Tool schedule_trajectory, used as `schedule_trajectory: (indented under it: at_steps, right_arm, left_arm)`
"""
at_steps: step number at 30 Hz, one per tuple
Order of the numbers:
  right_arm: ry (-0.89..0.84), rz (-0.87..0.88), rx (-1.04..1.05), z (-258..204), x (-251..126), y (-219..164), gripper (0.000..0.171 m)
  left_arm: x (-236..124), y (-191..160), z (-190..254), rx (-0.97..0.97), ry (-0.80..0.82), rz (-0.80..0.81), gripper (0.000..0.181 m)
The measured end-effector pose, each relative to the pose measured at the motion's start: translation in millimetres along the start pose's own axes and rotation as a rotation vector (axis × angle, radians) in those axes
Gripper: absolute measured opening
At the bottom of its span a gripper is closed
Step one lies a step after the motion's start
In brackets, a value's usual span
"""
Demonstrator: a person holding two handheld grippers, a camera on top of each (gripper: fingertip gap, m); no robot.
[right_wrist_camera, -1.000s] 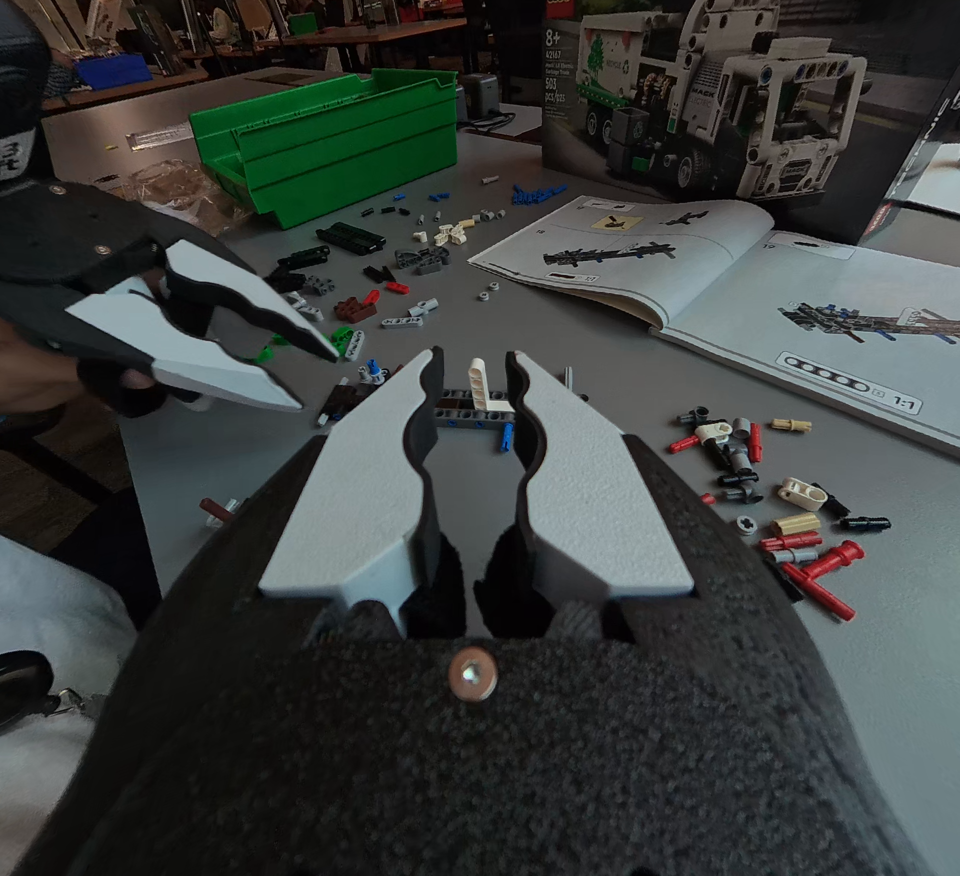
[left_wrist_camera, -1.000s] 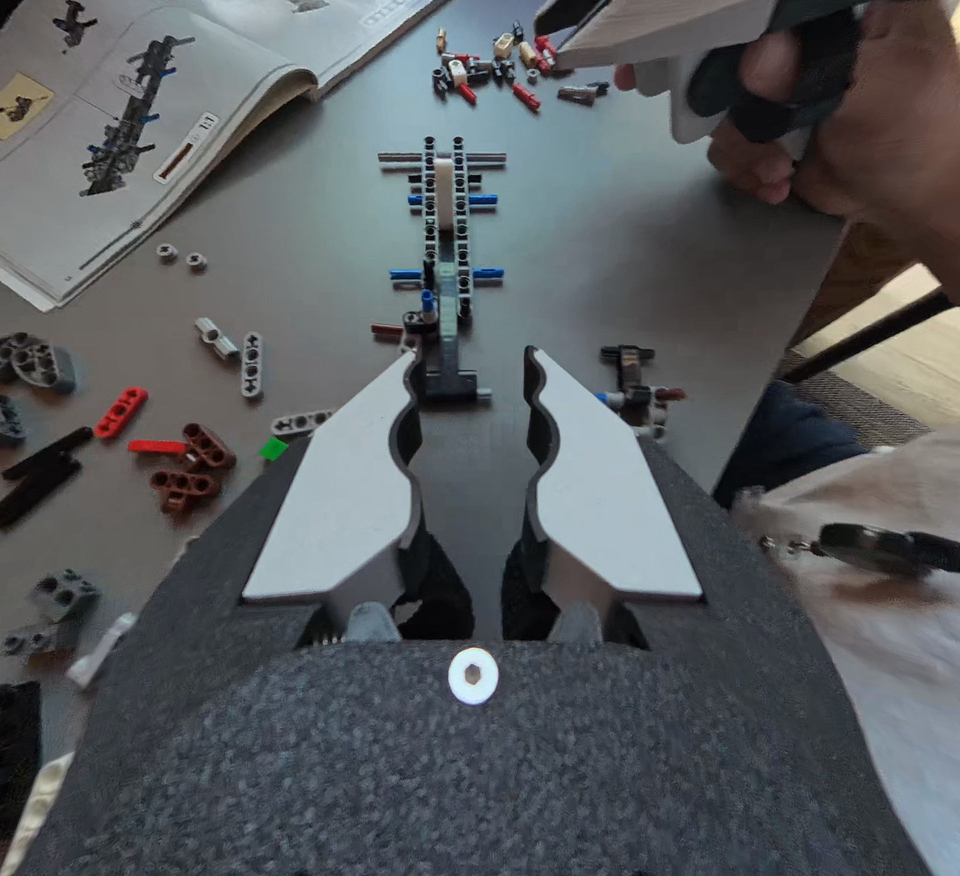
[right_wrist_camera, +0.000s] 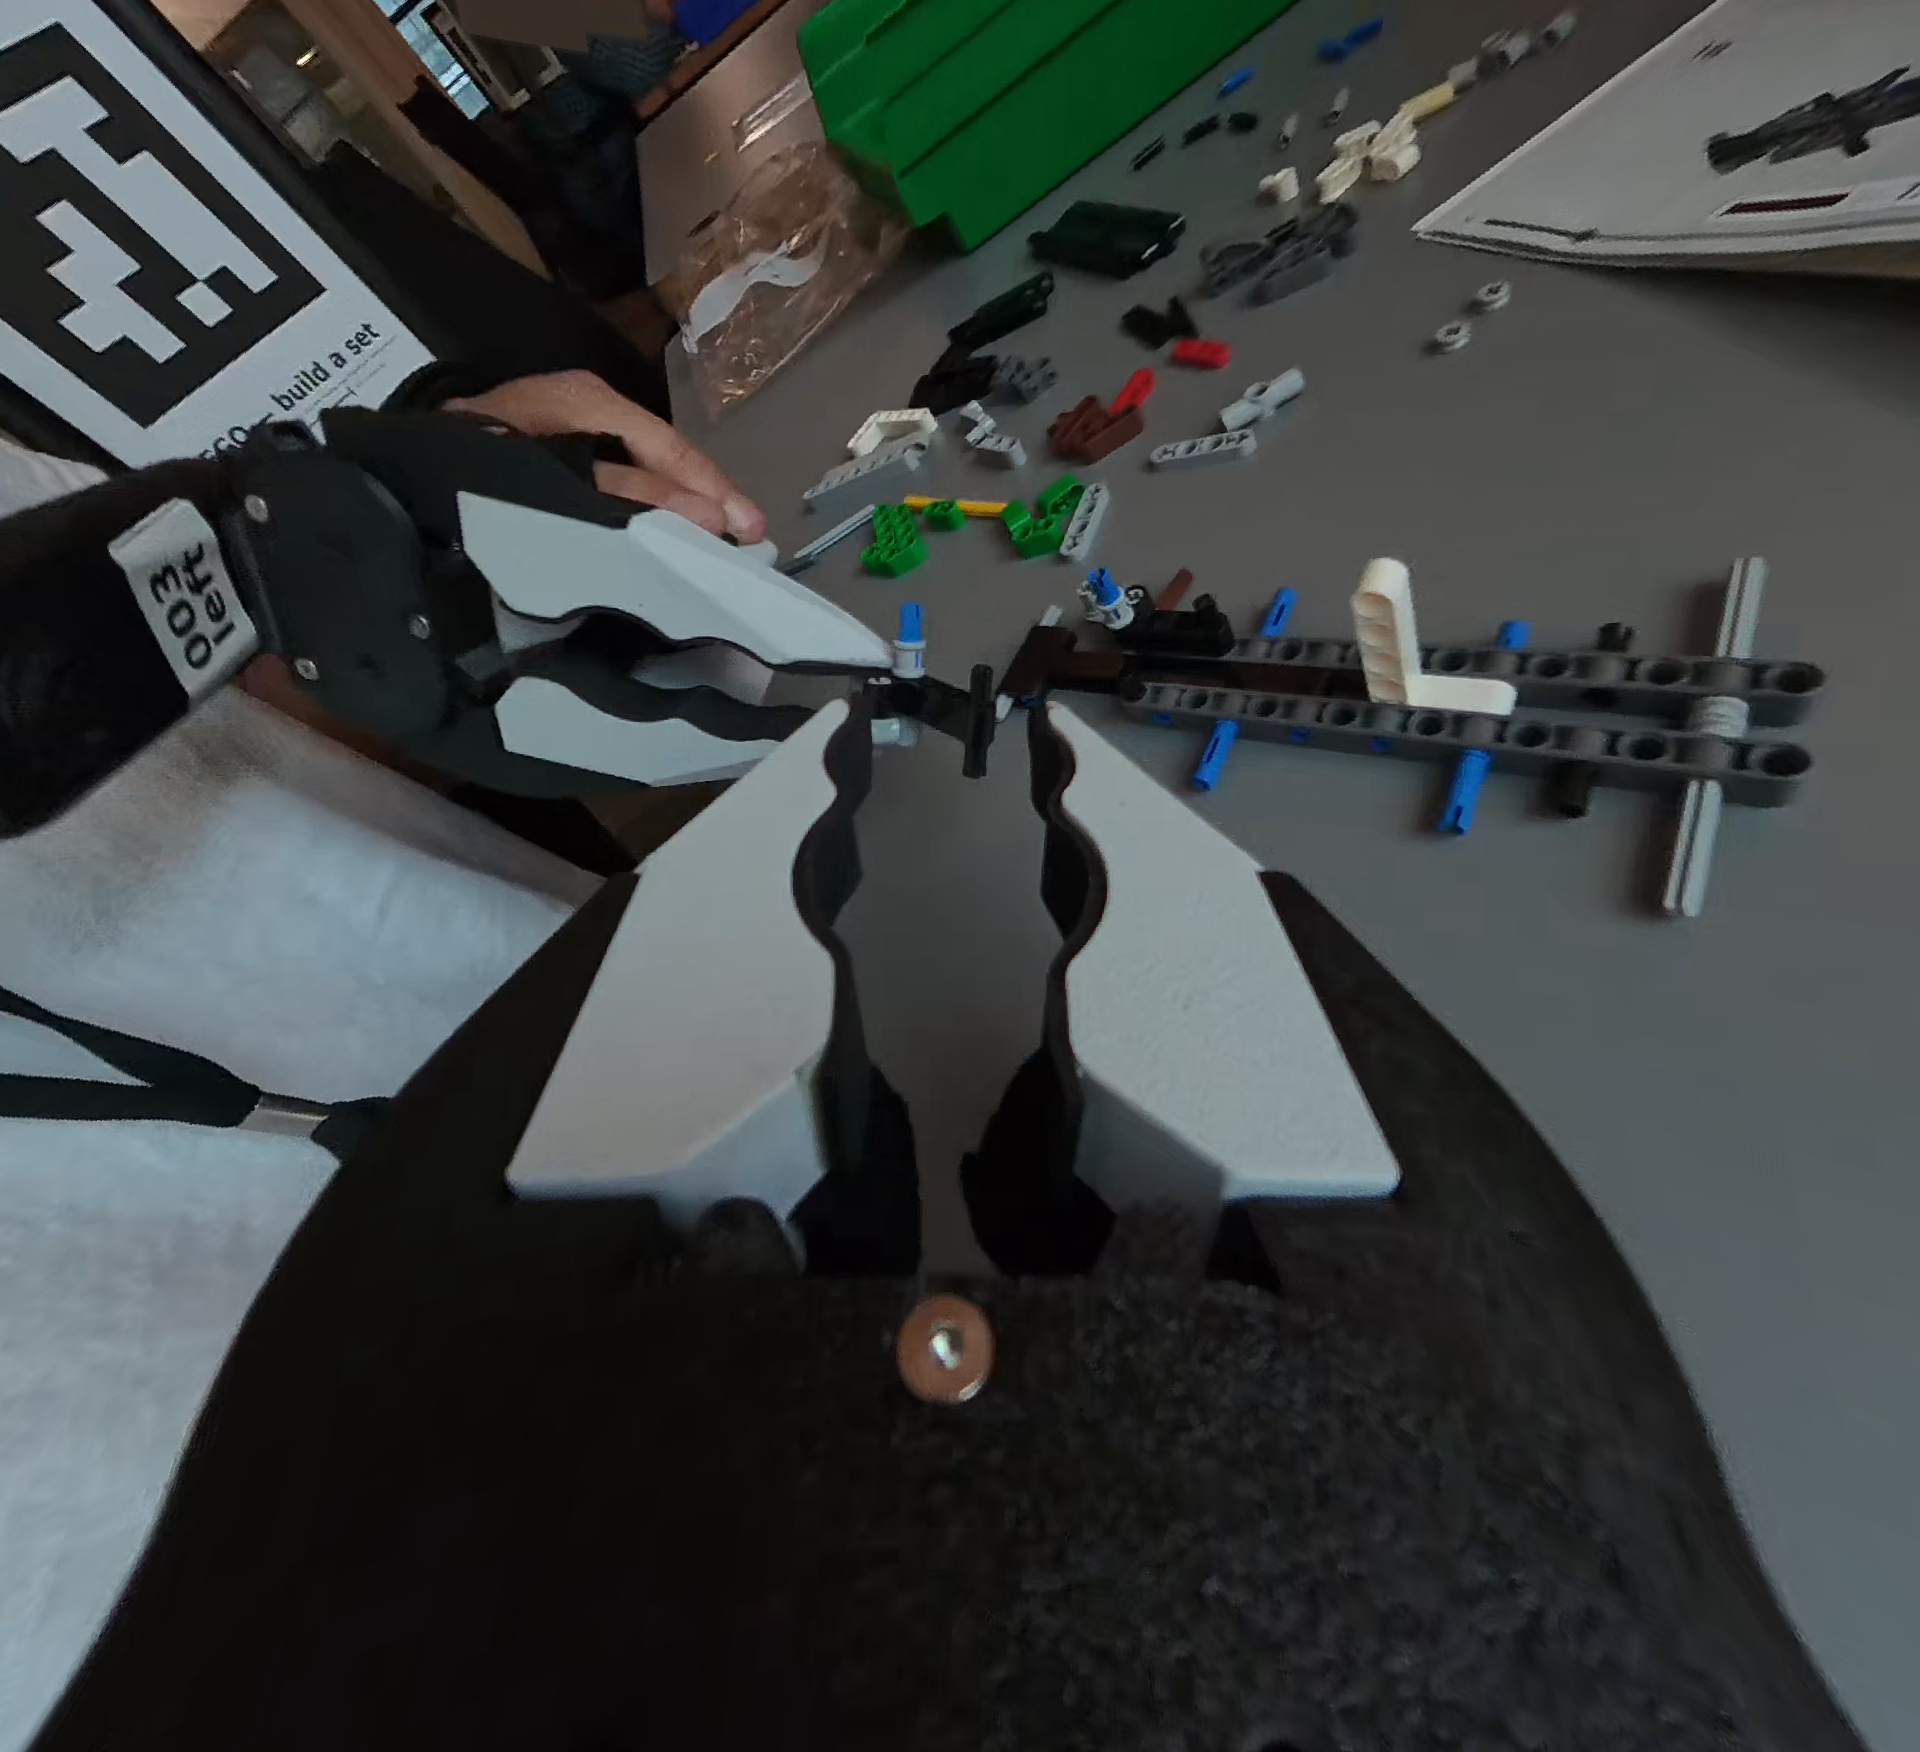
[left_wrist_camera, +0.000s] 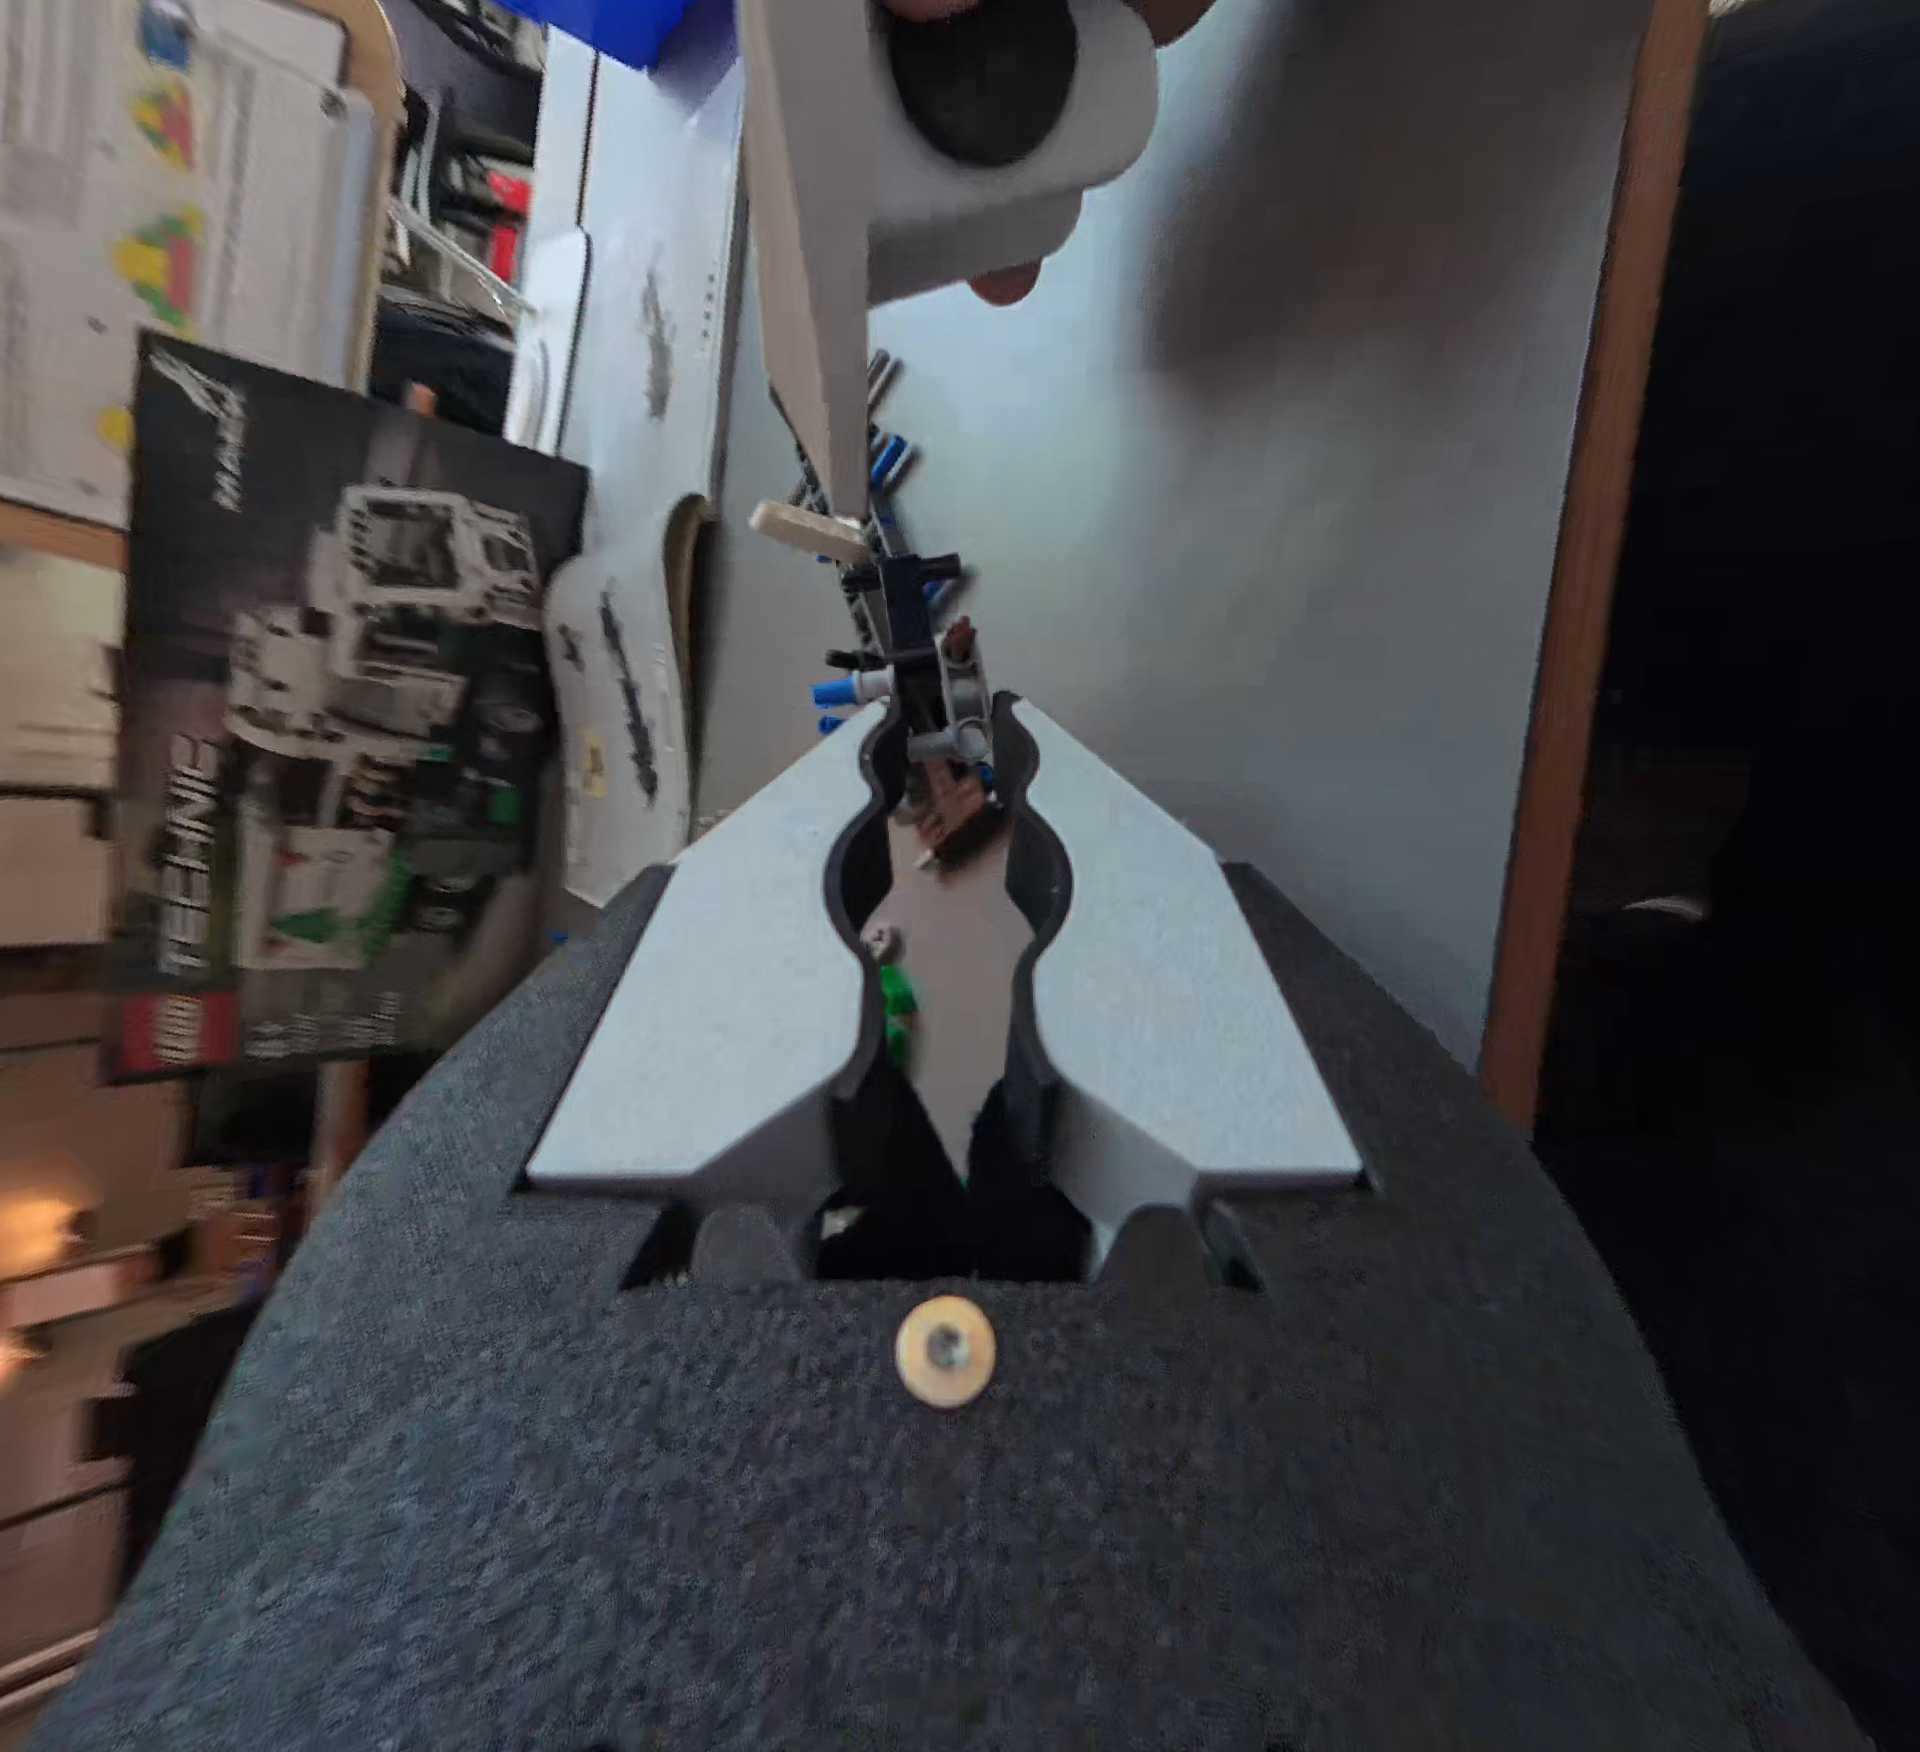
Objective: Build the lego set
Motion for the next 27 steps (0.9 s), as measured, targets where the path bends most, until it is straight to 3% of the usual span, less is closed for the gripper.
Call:
schedule_trajectory:
  at_steps: [3,8,13,17,21,27]
  right_arm:
    - [0.084,0.033,0.036,-3,9,4,0.026]
    - [0.163,-0.035,0.082,-2,17,2,0.022]
    - [0.126,0.082,0.107,10,11,15,0.021]
    - [0.252,-0.012,0.075,-5,19,7,0.027]
    - [0.225,-0.028,0.042,-6,24,5,0.007]
    - [0.24,-0.031,0.008,-11,20,3,0.004]
  left_arm:
    - [0,-5,1,0.192,0.028,0.0,0.014]
    - [-4,-7,2,0.218,0.027,0.027,0.015]
    - [-12,-4,-6,0.204,0.088,0.049,0.015]
    - [-18,1,-7,0.18,0.093,0.082,0.014]
    - [-20,1,-7,0.184,0.097,0.085,0.015]
    - [-27,4,-10,-0.046,0.019,0.152,0.016]
Point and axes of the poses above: each gripper's, where its closed fingertips meet, x out along the fingers, y out of its top, z = x × y across the jaws, the point moved 7 cm from there along -x, back along the fingers, and after that the axes turned 12 degrees about z, right-handed, at the moved point
